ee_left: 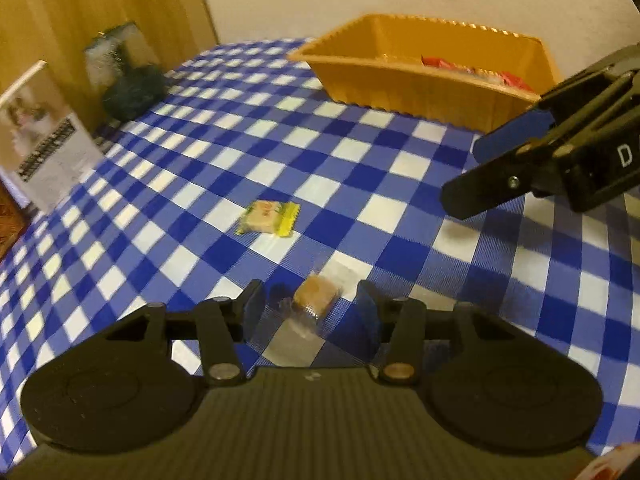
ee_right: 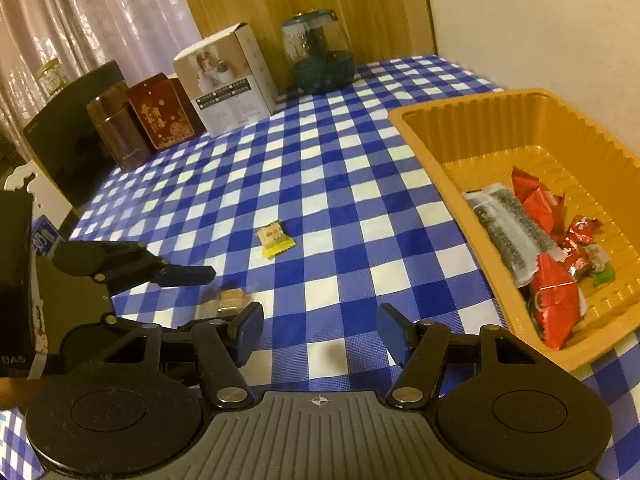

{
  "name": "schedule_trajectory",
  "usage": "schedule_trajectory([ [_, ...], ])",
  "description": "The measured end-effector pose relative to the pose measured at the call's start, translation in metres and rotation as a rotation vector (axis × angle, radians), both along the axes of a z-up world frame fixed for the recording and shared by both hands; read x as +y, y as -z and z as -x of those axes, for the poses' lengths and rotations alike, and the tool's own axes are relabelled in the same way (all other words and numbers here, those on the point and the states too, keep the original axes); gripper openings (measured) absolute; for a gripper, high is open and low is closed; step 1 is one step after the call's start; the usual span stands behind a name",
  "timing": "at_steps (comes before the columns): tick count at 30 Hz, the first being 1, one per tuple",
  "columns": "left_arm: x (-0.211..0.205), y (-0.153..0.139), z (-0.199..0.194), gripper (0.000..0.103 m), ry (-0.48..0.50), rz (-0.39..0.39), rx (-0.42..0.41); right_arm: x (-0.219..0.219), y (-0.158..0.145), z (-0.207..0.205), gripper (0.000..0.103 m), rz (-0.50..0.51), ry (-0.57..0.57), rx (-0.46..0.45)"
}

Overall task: Organize snacks
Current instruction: 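Grasp the small brown wrapped piece with the left tool while the right tool grasps the yellow candy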

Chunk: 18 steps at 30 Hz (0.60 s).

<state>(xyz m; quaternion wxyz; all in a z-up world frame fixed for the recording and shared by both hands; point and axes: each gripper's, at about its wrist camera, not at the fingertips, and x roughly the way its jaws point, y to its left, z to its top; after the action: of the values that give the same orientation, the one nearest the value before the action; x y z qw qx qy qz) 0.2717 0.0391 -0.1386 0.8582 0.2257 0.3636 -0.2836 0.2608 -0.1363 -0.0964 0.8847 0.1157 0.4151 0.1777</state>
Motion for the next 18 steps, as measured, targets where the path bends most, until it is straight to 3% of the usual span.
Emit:
schedule_trajectory([
  [5, 0.005, 0.0, -0.01, 0.045, 0.035, 0.025, 0.033, 0.002, 0.006, -0.003, 0.064, 0.007, 0.001, 0.002],
  [10, 0.008, 0.0, -0.012, 0.021, 0.036, 0.085, 0.105, 0.005, 0.01, -0.007, 0.064, 0.009, 0.002, 0.002],
  [13, 0.01, -0.002, -0.007, 0.019, -0.02, 0.106, 0.119, 0.008, 0.011, -0.012, 0.064, 0.009, -0.001, -0.002],
  [18, 0.027, -0.004, 0.003, 0.019, -0.217, 0.15, 0.095, 0.019, 0.011, -0.023, 0.064, 0.019, -0.041, -0.026],
])
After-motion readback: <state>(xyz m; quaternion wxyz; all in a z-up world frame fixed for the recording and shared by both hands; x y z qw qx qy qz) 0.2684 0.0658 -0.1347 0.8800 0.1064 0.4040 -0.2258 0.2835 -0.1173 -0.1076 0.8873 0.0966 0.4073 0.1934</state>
